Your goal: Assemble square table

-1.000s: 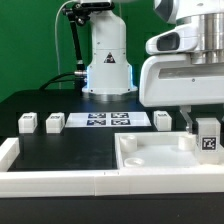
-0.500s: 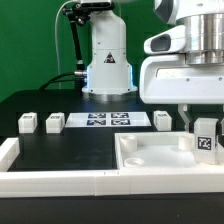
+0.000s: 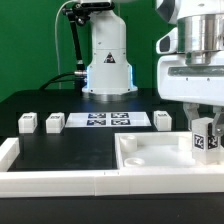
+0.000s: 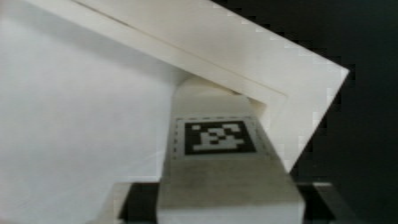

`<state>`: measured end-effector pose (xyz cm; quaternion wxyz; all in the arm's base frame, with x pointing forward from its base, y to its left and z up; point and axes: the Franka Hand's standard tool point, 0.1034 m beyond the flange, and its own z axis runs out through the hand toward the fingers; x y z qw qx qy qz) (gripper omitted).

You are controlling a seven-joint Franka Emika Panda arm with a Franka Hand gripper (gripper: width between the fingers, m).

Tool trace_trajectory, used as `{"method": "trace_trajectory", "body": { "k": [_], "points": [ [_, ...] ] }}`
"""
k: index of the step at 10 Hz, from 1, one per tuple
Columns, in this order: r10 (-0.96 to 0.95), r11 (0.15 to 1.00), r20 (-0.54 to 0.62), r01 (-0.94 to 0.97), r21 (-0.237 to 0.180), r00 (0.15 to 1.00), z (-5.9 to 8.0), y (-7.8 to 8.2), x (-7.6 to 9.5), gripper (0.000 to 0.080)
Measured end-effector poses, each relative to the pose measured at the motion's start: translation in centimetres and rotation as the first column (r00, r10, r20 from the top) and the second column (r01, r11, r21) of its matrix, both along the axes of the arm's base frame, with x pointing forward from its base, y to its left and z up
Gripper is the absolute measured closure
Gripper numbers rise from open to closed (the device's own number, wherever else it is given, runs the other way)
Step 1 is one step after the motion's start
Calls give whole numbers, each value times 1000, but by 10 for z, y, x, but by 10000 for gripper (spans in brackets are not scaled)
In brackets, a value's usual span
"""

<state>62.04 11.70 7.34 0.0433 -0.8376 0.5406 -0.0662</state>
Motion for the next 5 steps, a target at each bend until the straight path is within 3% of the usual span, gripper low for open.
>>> {"method": "trace_trajectory", "body": {
  "k": [1, 2, 4, 5],
  "points": [
    [-24, 1000, 0, 24, 3, 1000, 0, 0, 0, 506],
    [-156, 987, -5, 156, 37, 988, 0, -1, 0, 506],
    [-183, 982, -6, 183, 43, 983, 0, -1, 0, 506],
    [-162, 986, -6, 162, 39, 987, 0, -1, 0, 448]
  ]
}}
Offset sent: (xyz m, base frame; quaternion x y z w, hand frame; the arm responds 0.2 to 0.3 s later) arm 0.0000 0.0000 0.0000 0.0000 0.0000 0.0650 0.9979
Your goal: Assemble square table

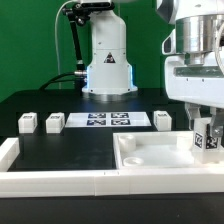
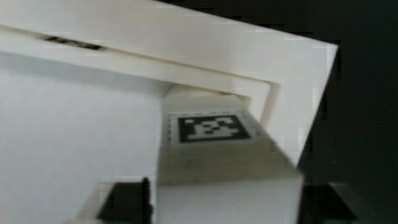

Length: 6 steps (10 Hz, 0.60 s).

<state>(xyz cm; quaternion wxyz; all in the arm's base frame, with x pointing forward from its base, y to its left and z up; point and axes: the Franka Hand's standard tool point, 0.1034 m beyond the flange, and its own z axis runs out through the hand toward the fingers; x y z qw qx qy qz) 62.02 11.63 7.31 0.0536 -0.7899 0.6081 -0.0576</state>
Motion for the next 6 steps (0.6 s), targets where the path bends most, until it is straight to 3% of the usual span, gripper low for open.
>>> {"method": "trace_trajectory", "body": {
  "k": [1, 2, 6],
  "points": [
    [38, 999, 0, -38, -6, 999, 0, 0, 0, 247],
    [54, 998, -2, -54, -8, 999, 0, 0, 0, 181],
    [433, 899, -12, -433, -65, 901, 0, 6, -1, 151]
  ]
}}
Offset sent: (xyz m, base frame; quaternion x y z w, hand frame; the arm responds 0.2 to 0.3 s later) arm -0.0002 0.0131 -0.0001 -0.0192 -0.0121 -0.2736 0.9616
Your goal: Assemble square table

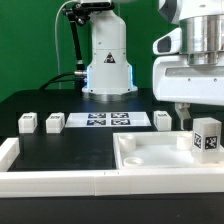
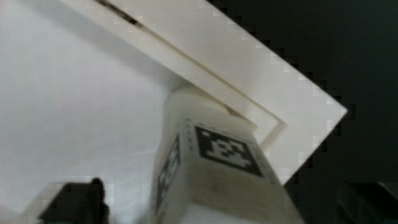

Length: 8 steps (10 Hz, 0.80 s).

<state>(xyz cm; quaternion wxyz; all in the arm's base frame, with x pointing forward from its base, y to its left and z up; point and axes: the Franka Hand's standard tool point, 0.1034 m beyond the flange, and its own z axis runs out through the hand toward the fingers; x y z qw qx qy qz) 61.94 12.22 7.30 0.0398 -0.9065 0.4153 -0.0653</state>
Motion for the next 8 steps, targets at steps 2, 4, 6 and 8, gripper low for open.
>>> {"method": "trace_trajectory", "body": {
  "k": [2, 4, 6, 8],
  "points": [
    [173, 985, 3, -173, -27, 985, 0, 0, 0, 150],
    [340, 939, 0, -339, -54, 941, 2, -1, 1, 150],
    [449, 891, -3, -448, -72, 894, 2, -1, 2, 150],
    [555, 828, -12, -554, -92, 832, 2, -1, 2, 150]
  ]
}}
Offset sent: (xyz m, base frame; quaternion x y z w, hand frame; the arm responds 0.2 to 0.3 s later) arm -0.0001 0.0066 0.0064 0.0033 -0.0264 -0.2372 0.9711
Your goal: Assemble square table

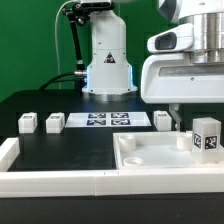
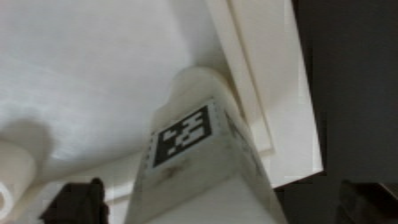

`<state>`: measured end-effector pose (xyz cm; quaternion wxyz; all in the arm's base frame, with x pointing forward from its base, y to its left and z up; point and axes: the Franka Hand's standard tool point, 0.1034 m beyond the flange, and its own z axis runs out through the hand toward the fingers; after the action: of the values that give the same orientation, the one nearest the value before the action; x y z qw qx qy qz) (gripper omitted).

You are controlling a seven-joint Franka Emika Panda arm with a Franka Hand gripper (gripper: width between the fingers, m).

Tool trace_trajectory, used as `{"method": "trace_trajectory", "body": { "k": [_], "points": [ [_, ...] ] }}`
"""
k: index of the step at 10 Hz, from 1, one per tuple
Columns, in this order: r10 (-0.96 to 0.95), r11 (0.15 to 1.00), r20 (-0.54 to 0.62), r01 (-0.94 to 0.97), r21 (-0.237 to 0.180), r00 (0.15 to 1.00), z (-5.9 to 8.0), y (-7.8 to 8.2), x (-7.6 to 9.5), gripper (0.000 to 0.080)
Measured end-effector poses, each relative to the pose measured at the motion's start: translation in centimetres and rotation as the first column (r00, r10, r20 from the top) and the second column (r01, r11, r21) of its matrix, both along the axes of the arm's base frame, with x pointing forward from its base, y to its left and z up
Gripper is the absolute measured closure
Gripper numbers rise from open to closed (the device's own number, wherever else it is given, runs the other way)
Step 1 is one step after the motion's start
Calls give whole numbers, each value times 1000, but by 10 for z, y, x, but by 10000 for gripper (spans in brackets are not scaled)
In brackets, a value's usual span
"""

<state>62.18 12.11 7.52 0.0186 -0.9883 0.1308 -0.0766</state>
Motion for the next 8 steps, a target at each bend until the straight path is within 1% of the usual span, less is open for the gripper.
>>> {"method": "trace_trajectory", "body": {
  "k": [1, 3, 5, 6, 7, 8],
  "points": [
    [90, 996, 2, -90, -20, 996, 0, -1, 0, 150],
    [170, 985, 3, -170, -35, 985, 0, -4, 1, 150],
    [261, 964, 15, -260, -63, 965, 0, -5, 2, 150],
    [294, 954, 13, -292, -72, 956, 0, -7, 2, 287],
    [282, 957, 13, -280, -70, 959, 0, -7, 2, 430],
    [282, 957, 13, -280, -71, 959, -1, -7, 2, 511]
  ]
}}
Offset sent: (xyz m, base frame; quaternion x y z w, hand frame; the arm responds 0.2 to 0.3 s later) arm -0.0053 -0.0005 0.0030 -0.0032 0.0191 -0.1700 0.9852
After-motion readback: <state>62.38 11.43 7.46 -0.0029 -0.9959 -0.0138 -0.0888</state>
